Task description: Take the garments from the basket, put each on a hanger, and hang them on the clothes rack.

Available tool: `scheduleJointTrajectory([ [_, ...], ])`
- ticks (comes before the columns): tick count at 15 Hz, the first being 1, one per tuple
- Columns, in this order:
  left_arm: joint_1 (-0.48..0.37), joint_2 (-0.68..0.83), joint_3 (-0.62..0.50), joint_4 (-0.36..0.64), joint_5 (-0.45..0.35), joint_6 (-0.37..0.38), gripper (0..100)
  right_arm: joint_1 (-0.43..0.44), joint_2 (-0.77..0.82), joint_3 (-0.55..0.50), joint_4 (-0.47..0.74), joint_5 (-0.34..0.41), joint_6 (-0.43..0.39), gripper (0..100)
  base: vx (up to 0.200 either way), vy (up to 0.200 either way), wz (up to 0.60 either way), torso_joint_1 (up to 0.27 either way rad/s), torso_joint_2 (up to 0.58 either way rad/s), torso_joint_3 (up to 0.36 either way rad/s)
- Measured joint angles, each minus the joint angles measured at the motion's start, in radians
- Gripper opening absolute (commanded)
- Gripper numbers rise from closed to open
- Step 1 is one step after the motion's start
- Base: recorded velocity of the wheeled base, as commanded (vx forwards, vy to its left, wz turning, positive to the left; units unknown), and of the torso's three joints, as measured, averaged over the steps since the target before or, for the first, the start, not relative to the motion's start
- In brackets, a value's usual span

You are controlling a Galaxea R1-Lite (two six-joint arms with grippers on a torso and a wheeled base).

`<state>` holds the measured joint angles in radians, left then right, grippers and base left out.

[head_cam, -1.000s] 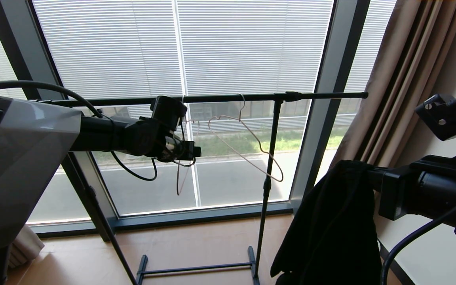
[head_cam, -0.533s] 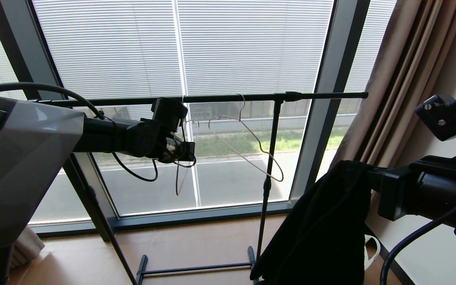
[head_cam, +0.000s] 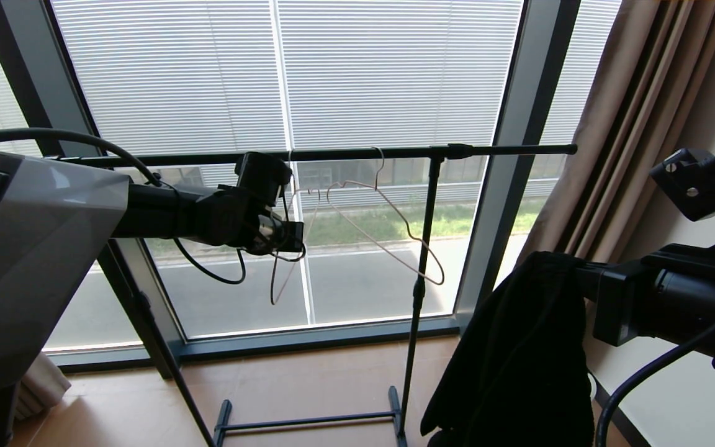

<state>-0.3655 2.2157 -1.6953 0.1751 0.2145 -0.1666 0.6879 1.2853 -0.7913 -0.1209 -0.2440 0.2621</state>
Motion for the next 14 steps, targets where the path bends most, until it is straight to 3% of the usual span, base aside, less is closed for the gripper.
scheduleJointTrajectory([
  [14, 0.005, -0.062, 0.033, 0.0, 0.0, 0.001, 0, -0.001, 0.0, 0.003, 0.0, 0.0, 0.0, 0, 0.0, 0.0, 0.0, 0.0, 0.0, 0.0],
])
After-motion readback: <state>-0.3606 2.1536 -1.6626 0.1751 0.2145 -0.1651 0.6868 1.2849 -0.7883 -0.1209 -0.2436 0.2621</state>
